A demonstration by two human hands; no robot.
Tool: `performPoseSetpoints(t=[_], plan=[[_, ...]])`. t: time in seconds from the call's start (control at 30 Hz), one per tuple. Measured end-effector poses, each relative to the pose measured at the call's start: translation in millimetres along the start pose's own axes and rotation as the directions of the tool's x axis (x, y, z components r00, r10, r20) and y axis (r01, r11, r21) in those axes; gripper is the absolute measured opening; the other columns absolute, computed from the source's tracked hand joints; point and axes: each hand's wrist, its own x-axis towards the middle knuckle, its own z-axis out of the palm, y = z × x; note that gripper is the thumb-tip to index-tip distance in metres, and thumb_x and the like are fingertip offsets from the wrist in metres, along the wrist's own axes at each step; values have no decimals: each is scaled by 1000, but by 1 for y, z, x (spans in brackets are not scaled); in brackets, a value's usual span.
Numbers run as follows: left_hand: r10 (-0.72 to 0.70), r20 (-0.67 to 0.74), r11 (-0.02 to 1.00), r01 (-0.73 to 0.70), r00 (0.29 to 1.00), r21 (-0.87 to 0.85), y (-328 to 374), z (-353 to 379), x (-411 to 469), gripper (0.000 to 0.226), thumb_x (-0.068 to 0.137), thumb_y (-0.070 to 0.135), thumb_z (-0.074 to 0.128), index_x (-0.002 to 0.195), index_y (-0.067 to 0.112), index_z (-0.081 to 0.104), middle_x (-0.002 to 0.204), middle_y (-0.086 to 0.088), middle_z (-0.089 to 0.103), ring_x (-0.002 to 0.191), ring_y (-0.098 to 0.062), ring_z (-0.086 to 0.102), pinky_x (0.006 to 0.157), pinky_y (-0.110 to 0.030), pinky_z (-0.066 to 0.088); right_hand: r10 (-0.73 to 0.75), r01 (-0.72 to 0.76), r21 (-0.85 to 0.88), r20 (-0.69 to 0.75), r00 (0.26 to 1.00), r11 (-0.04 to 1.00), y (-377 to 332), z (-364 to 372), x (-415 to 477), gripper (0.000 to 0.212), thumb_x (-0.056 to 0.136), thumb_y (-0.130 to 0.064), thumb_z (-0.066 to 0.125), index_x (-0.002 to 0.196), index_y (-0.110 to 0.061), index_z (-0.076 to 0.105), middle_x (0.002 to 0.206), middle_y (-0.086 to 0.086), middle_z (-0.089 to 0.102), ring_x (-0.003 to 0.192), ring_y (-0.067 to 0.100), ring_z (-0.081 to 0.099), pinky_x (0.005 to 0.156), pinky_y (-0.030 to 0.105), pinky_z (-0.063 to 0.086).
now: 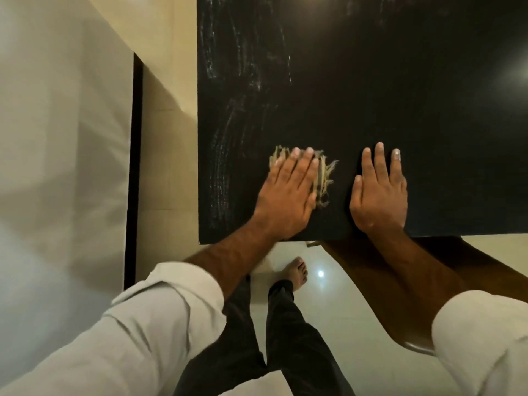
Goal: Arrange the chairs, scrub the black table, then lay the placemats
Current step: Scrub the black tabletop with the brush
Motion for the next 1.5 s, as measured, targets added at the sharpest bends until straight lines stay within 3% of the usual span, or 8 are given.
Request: performPoseSetpoints(t=[0.2, 0.33, 0.57, 0.9, 1.1, 1.23, 1.37, 1.5], plan=[[154, 87, 986, -148, 984, -73, -22, 8, -42, 75, 115, 50, 18, 176, 15, -10, 183, -7, -21, 169, -26, -20, 138, -52, 0, 108, -108, 8, 54, 993, 994, -23, -5, -3, 65, 116, -41, 33, 176, -19, 20, 185, 7, 10, 171, 36, 3, 131, 65, 29], [177, 41, 939, -157, 983, -305, -54, -23, -26, 69, 118, 44, 22, 177, 17, -4, 185, -2, -13, 170, -16, -17, 139, -43, -6, 69, -69, 100, -3, 998, 993, -94, -10, -40, 64, 117, -43, 34, 175, -19, 23, 185, 8, 9, 171, 33, 5, 132, 59, 24], [-111, -27, 994, 110, 993, -26, -155, -45, 35, 74, 114, 49, 22, 177, 14, 4, 186, -10, -5, 171, -31, -6, 139, -54, 2, 57, -63, 64, 86, 995, 996, -182, 32, -93, 81, 113, -58, 38, 178, -28, -1, 186, 6, -10, 171, 37, -8, 134, 61, 19], [-42, -15, 998, 41, 999, -56, -181, -36, 41, 80, 109, 51, 19, 177, 14, -1, 185, -7, -12, 171, -31, -10, 138, -54, 0, 203, -200, 40, -117, 972, 979, -206, 23, 98, 69, 111, -55, 34, 176, -35, 24, 184, 14, 17, 167, 51, 15, 126, 66, 32], [-19, 18, 1000, 18, 1000, 19, -228, -60, 71, 78, 113, 51, 20, 176, 13, -5, 185, -8, -13, 171, -33, -10, 138, -55, -3, -21, 21, 30, 15, 1000, 999, -222, 29, 25, 72, 113, -57, 36, 177, -40, 7, 186, 7, -3, 170, 41, -5, 130, 62, 24], [11, 60, 999, -12, 998, 30, -235, -65, 84, 79, 115, 53, 19, 175, 13, -13, 183, -8, -22, 170, -32, -17, 138, -54, -5, 122, -126, 41, 76, 990, 991, -190, 22, -11, 76, 113, -59, 36, 177, -40, 0, 186, 6, -8, 170, 41, -6, 130, 65, 23], [-1, 49, 999, -2, 999, 50, -234, -60, 86, 80, 113, 53, 17, 174, 12, -14, 183, -8, -23, 170, -33, -17, 138, -55, -3, 310, -308, 48, -43, 950, 950, -174, 18, 76, 72, 111, -57, 35, 177, -37, 14, 185, 14, 8, 168, 49, 7, 126, 70, 31], [12, 2, 998, -12, 1000, 56, -236, -56, 86, 79, 112, 53, 16, 175, 13, -9, 184, -8, -19, 170, -33, -14, 138, -55, 0, 233, -230, 47, -105, 967, 972, -207, 14, 180, 71, 107, -59, 33, 175, -39, 24, 184, 14, 13, 167, 52, 11, 127, 69, 29]])
